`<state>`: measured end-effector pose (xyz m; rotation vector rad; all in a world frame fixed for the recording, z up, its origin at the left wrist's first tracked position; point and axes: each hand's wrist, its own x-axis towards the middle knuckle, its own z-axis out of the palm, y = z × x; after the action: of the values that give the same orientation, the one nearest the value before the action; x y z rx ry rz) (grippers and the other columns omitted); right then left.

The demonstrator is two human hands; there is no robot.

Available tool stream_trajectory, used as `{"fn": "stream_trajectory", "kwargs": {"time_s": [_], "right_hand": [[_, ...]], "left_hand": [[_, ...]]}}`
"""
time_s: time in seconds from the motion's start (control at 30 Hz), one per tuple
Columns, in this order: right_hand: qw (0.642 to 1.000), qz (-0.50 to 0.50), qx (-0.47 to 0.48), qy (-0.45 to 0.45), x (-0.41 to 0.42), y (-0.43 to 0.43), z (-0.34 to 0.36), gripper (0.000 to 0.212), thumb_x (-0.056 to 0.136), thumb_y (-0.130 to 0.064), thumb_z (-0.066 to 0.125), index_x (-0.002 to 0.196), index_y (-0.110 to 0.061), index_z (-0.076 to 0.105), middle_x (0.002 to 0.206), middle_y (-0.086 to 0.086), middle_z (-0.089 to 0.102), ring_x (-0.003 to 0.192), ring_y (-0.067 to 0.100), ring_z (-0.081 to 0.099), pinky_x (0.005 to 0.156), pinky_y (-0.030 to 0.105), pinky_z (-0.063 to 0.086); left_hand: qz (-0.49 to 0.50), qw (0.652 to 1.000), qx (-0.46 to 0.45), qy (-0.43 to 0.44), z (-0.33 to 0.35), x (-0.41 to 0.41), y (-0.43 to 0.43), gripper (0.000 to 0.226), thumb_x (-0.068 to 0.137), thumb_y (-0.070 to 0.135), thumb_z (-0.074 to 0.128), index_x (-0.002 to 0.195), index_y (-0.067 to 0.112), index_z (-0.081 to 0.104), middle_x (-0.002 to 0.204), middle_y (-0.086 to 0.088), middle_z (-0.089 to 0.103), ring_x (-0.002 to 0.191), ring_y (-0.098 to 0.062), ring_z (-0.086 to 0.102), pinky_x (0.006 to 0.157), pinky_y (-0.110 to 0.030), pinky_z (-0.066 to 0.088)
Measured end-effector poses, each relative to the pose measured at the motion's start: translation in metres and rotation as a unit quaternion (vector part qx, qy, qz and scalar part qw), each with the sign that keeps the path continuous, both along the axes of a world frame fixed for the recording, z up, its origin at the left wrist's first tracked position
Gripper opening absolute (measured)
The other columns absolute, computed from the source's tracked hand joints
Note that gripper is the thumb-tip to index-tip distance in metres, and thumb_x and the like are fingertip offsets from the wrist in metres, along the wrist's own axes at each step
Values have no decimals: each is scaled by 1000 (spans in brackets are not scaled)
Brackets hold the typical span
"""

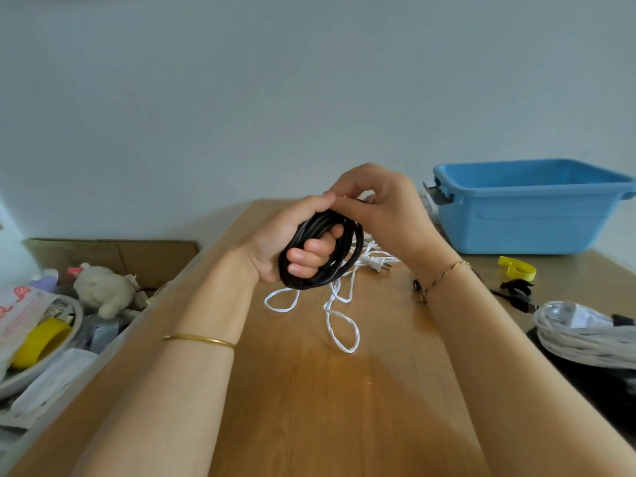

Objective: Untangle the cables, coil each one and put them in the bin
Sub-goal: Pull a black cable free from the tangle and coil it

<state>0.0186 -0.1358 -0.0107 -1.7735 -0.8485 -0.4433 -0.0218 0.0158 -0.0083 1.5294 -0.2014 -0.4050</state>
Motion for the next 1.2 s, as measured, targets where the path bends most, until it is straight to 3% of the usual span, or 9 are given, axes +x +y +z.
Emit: {"fn": "stream_trajectory", "kwargs": {"time_s": [0.1, 0.2, 0.37, 0.53, 0.63, 0.87, 0.97, 1.1, 1.2], "right_hand": [[985, 117, 83, 98, -1, 1, -8, 18, 91, -1, 56, 96, -14, 68, 101, -1, 68, 96, 7, 64, 88, 21, 49], [980, 162, 51, 103, -3, 1, -10, 30, 96, -2, 48, 121, -13, 60, 108, -2, 66, 102, 5, 61, 89, 20, 49], [973, 174, 27, 150, -7, -6, -5, 50, 91, 7, 51, 135, -16, 45, 115, 11, 61, 88, 20, 60, 81, 27, 54], [995, 36, -29, 93, -7, -3, -5, 43, 89, 5, 47, 126, -14, 50, 99, 8, 64, 74, 26, 59, 67, 28, 52], [994, -20, -75, 81, -7, -9, -5, 45, 88, 4, 43, 128, -17, 48, 82, 1, 60, 65, 15, 55, 62, 27, 48], [983, -120, -133, 46, -6, -22, -14, 49, 95, -2, 37, 143, -15, 34, 127, 14, 54, 108, 24, 54, 84, 24, 39], [977, -163, -135, 31, -7, -29, -16, 46, 95, -1, 35, 139, -14, 37, 126, 13, 54, 111, 24, 52, 86, 23, 38], [971, -196, -136, 20, -5, -36, -17, 45, 94, 0, 36, 135, -15, 40, 121, 11, 54, 105, 24, 53, 85, 27, 40], [965, -210, -154, 34, -3, -46, -15, 43, 94, 0, 36, 134, -15, 41, 120, 11, 53, 104, 25, 52, 87, 31, 42]], "left_hand": [[-12, 997, -70, 6, 0, 0, 1, 39, 90, 44, 34, 74, 10, 44, 38, 7, 32, 23, 0, 25, 28, -9, 18], [-25, 988, -153, 15, 1, 0, 5, 38, 89, 42, 36, 71, 11, 47, 37, 9, 35, 22, 1, 28, 26, -9, 20], [-41, 972, -225, 57, 9, -1, 5, 42, 89, 43, 41, 65, 11, 56, 38, 9, 39, 23, -1, 35, 25, -13, 30], [100, 980, -168, 48, 10, -1, -11, 42, 96, 43, 42, 70, 10, 50, 40, 7, 38, 32, -5, 42, 38, -14, 41], [163, 979, -119, 16, 4, 3, -16, 31, 94, 34, 54, 78, 8, 56, 49, 3, 49, 43, -9, 53, 44, -20, 50], [236, 960, 70, -135, 2, 8, -42, 8, 91, 8, 62, 95, 2, 58, 71, -7, 61, 42, -7, 56, 43, -22, 50], [234, 965, 41, -114, 3, 13, -54, 11, 94, 12, 60, 88, 4, 56, 69, -5, 56, 36, -4, 46, 37, -17, 40], [275, 961, -2, -39, 3, 25, -71, 45, 91, 54, 54, 70, 15, 49, 55, 2, 45, 32, -7, 34, 34, -15, 28], [305, 952, -8, -40, -1, 35, -85, 36, 95, 42, 54, 71, 14, 52, 52, 2, 45, 30, -8, 31, 34, -13, 25]]}}
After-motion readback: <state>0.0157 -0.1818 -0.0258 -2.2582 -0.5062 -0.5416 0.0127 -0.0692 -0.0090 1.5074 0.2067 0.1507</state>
